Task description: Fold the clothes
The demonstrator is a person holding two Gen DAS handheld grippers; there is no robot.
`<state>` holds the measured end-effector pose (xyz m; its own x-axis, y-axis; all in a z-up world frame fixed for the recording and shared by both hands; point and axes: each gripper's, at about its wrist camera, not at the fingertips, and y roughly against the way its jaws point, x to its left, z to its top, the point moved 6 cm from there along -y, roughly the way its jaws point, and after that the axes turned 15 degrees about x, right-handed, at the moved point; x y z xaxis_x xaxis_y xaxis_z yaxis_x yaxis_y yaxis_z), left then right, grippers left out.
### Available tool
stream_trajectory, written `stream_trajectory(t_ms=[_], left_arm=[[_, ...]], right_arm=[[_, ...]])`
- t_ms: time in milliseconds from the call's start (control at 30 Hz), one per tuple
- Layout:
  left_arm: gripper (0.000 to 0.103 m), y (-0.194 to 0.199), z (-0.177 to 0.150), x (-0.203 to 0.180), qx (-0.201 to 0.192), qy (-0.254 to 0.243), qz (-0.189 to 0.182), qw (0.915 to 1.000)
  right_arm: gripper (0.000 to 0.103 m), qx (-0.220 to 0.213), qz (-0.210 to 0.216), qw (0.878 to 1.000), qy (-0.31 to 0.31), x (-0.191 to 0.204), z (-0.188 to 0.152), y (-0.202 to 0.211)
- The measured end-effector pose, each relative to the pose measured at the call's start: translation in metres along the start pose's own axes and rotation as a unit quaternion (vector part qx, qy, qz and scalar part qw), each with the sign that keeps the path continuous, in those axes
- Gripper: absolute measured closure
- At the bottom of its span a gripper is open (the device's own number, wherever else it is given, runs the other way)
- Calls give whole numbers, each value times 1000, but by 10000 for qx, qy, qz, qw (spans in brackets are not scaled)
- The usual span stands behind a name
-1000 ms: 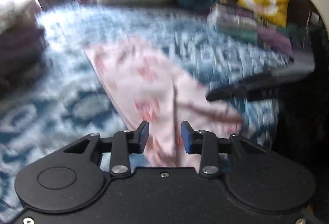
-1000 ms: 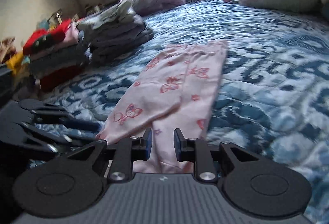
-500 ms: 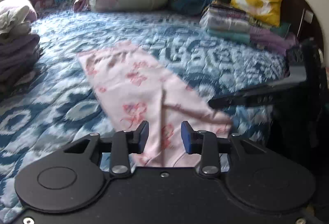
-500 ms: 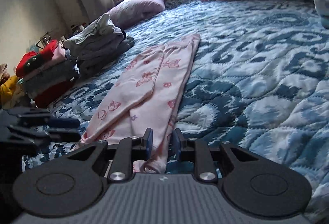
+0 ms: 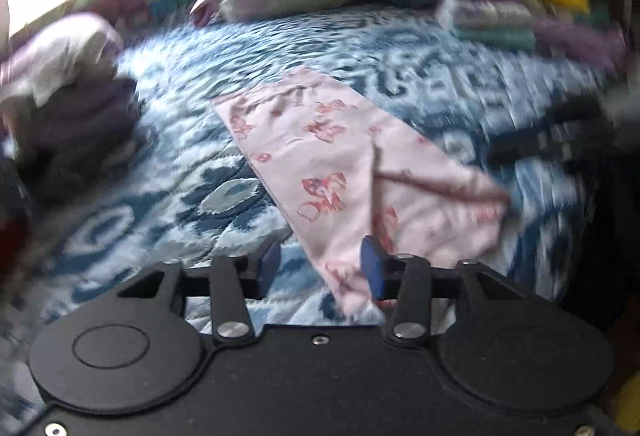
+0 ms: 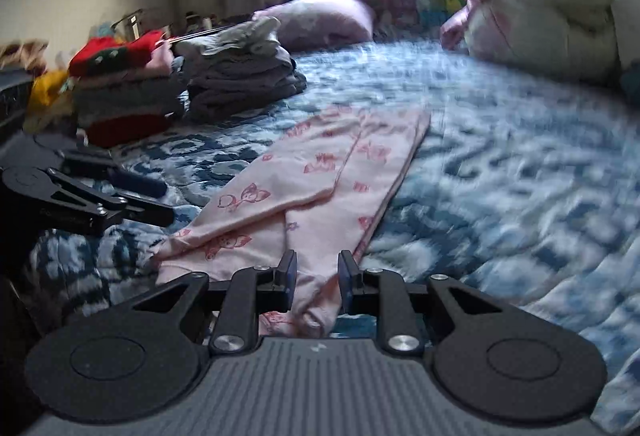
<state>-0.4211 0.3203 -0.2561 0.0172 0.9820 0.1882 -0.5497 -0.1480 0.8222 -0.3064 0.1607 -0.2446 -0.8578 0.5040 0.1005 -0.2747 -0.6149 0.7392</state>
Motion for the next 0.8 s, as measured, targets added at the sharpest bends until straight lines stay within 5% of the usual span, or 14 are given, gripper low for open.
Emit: stream_trajectory(t_ms=[167,333,667,800], left_arm=[[55,-12,-28,-24,460,-1161,790,9890],[55,-20,-34,-37,325,-1988,1286,9710],[49,-23,-41,-46,-272,-3136,1976,9284],[50,-9,-50,-46,2,-3269,1675,9301]], right_arm=[[75,325,-665,9917,1047,13,-18,1],[75,820,-1366,9626,2191,31,-46,-15],[72,18,-2671,8817,3889,64,-60,-39],[70,-128,-2775,8766,3930,64,-58,-33]])
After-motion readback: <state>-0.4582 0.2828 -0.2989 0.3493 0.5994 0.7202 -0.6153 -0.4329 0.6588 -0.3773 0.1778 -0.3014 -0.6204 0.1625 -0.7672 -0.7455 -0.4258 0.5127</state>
